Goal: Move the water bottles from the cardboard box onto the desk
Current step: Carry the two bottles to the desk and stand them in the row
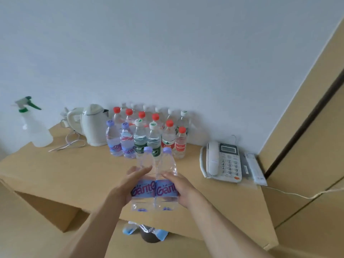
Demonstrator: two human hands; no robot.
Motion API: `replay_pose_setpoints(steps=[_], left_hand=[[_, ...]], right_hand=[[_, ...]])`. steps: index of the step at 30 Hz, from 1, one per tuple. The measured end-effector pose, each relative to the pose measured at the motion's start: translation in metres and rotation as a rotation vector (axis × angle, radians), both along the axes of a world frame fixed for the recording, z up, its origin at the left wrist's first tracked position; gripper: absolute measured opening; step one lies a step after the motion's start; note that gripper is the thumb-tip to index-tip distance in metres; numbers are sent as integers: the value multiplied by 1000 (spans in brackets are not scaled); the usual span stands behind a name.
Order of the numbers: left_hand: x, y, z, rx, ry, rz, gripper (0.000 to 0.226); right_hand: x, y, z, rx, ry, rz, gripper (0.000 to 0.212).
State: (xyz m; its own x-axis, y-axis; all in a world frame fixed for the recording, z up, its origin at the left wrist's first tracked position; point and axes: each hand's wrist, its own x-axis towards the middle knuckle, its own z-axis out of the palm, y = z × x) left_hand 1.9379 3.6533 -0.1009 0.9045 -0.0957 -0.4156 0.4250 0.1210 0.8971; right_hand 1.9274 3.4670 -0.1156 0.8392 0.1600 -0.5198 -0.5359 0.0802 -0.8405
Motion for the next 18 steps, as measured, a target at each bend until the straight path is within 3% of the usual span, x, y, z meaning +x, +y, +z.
replay_pose_setpoints(steps=[8,18], left_hand=[[80,9,8,-29,-45,-254,44],[112,4,-9,-25,-91,-399,59]], right_hand=[[33,17,20,-41,-8,-249,46],[36,18,1,-21,-58,-449,48]])
